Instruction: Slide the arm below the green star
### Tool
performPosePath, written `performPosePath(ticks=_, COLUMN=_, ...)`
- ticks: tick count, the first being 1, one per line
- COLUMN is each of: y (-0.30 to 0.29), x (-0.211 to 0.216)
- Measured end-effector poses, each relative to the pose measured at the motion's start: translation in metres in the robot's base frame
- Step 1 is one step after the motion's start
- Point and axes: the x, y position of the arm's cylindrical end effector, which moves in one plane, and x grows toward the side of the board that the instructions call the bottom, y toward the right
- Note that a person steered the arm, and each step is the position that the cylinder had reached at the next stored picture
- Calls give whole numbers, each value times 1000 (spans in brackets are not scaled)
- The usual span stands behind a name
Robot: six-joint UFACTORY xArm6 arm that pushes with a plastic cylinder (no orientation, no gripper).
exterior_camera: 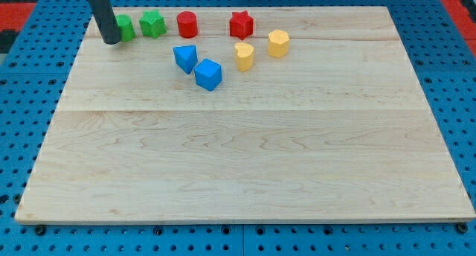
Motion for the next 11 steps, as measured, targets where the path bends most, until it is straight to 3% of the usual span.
performPosePath(ticks=2, y=0, x=-17)
performPosePath(ticks=4, y=23, x=17)
performPosePath(ticks=7, y=25, x=23)
performPosePath(ticks=8, y=48, x=52)
performPosePath(ticks=11, y=88, x=49)
